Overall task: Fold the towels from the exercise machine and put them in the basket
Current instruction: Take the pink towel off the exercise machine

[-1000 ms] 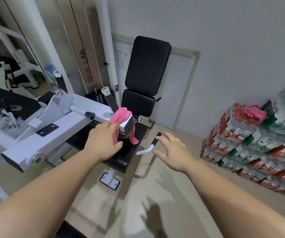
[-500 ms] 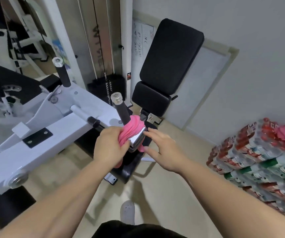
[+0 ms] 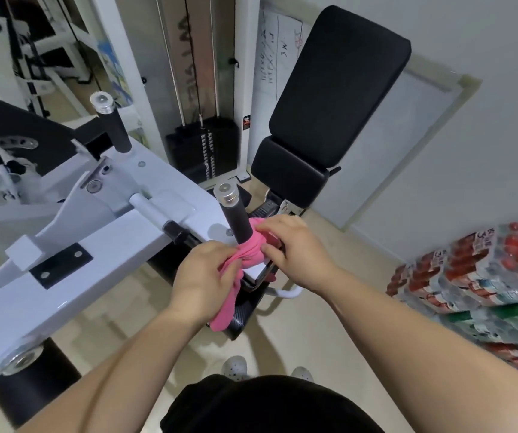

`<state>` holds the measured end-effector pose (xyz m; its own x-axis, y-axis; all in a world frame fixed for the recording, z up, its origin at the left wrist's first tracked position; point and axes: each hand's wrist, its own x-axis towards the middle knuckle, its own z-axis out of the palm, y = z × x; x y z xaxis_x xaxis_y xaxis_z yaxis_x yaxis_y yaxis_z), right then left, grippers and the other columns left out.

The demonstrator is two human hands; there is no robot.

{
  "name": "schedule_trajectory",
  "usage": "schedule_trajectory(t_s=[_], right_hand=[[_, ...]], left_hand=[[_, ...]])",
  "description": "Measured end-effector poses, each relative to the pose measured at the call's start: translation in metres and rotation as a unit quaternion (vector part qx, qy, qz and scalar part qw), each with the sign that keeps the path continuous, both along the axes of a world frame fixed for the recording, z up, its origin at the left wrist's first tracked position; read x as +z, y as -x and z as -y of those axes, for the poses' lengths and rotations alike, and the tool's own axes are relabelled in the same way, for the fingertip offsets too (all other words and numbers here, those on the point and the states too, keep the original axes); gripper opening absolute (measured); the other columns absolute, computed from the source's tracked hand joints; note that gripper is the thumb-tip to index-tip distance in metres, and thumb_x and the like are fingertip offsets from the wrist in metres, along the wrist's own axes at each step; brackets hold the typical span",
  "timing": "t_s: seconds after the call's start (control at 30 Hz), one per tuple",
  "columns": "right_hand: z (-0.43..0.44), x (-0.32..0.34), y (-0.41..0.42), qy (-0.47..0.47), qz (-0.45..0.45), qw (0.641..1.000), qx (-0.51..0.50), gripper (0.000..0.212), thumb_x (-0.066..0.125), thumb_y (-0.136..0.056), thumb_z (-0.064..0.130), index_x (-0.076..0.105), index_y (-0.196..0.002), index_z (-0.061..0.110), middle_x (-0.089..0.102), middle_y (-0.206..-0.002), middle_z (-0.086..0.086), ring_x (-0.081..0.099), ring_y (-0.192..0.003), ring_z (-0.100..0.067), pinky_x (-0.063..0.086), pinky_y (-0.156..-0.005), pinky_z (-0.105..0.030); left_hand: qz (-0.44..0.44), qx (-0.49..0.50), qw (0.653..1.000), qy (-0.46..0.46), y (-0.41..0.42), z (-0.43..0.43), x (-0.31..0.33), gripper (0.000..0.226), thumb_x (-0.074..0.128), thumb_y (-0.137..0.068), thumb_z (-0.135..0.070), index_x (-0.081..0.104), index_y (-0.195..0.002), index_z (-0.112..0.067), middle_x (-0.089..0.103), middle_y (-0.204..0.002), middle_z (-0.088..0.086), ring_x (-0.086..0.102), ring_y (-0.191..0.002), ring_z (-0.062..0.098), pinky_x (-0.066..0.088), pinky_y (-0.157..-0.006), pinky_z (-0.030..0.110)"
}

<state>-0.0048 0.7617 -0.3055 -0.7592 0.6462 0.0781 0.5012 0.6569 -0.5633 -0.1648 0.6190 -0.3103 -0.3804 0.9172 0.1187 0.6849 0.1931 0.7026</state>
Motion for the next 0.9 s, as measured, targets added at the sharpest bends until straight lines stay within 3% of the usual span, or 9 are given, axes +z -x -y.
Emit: schedule_trajectory(t_s=[0.17, 0.37, 0.57, 0.73, 0.9], right_hand=[[-0.022, -0.001, 0.005, -0.029, 0.055, 0.994, 0.090, 0.043, 0.063, -0.090, 0.038, 0.062, -0.131, 0.025, 0.058, -0.136, 0.008, 0.049, -0.127, -0.021, 0.041, -0.106, -0.047], [-0.018, 0.000, -0.008, -0.099, 0.004, 0.991, 0.092, 0.014, 0.064, -0.093, 0.030, 0.067, -0.105, 0.024, 0.065, -0.116, 0.010, 0.054, -0.114, -0.019, 0.046, -0.095, -0.044], [-0.014, 0.022, -0.066, -0.118, -0.042, 0.992, -0.011, 0.017, 0.077, -0.082, 0.024, 0.063, -0.079, 0.015, 0.067, -0.111, 0.000, 0.057, -0.106, -0.025, 0.044, -0.093, -0.037], [0.003, 0.028, -0.135, -0.097, -0.001, 0.991, -0.096, 0.017, 0.076, -0.082, 0.027, 0.063, -0.078, 0.017, 0.070, -0.104, 0.003, 0.059, -0.098, -0.021, 0.045, -0.089, -0.034], [0.033, 0.022, -0.202, -0.044, 0.018, 0.974, -0.224, 0.016, 0.074, -0.078, 0.017, 0.060, -0.078, 0.024, 0.059, -0.078, 0.008, 0.054, -0.083, -0.016, 0.049, -0.074, -0.040]], left_hand=[[0.011, -0.012, 1.000, -0.021, -0.002, 0.005, 0.008, 0.021, 0.051, -0.094, -0.025, 0.072, -0.097, -0.026, 0.063, -0.084, -0.009, 0.058, -0.083, 0.012, 0.048, -0.078, 0.033], [-0.006, -0.047, 0.997, -0.063, -0.017, 0.004, 0.036, 0.017, 0.056, -0.095, -0.019, 0.072, -0.099, -0.020, 0.062, -0.079, -0.006, 0.055, -0.075, 0.014, 0.045, -0.070, 0.035], [0.017, -0.116, 0.986, -0.116, -0.045, -0.003, 0.049, 0.018, 0.057, -0.093, -0.009, 0.071, -0.104, -0.009, 0.064, -0.087, -0.001, 0.058, -0.080, 0.018, 0.047, -0.074, 0.036], [0.064, -0.189, 0.977, -0.076, -0.071, -0.025, 0.056, 0.019, 0.051, -0.096, -0.019, 0.070, -0.101, -0.021, 0.062, -0.089, -0.012, 0.058, -0.084, 0.006, 0.046, -0.075, 0.026], [0.065, -0.231, 0.970, -0.034, -0.111, -0.051, 0.061, 0.024, 0.046, -0.101, -0.024, 0.070, -0.104, -0.024, 0.062, -0.095, -0.013, 0.057, -0.092, 0.004, 0.045, -0.081, 0.023]])
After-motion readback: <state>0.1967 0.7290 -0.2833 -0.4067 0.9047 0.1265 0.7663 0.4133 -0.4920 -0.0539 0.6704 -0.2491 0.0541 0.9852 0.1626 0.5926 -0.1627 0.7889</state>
